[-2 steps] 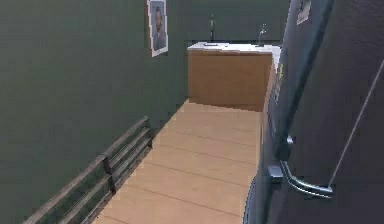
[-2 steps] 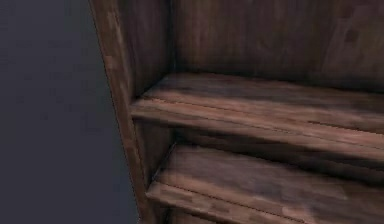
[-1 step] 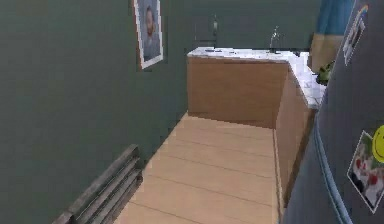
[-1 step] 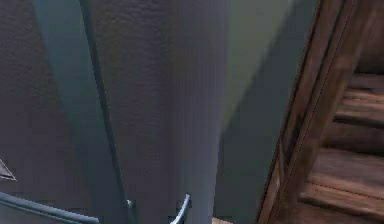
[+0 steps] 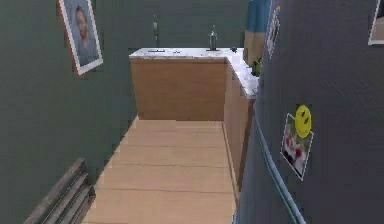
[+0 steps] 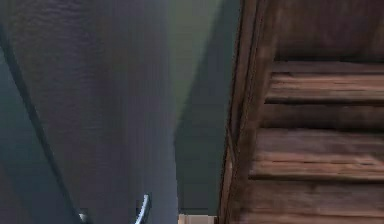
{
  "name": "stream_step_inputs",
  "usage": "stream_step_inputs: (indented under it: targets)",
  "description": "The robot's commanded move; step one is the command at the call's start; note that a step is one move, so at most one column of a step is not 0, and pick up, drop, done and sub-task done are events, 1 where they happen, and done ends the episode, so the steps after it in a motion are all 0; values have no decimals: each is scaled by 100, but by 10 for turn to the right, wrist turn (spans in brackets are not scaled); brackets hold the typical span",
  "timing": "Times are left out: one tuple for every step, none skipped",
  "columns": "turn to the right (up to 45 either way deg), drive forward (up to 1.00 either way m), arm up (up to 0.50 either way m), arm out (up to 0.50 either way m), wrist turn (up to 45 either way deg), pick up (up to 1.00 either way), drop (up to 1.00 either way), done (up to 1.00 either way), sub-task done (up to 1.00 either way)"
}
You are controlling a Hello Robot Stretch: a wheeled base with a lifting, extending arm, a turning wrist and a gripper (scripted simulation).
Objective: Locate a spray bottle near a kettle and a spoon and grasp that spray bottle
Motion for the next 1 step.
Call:
stream_step_inputs:
  targets:
    - [0,100,0,0,0,0,0,0,0]
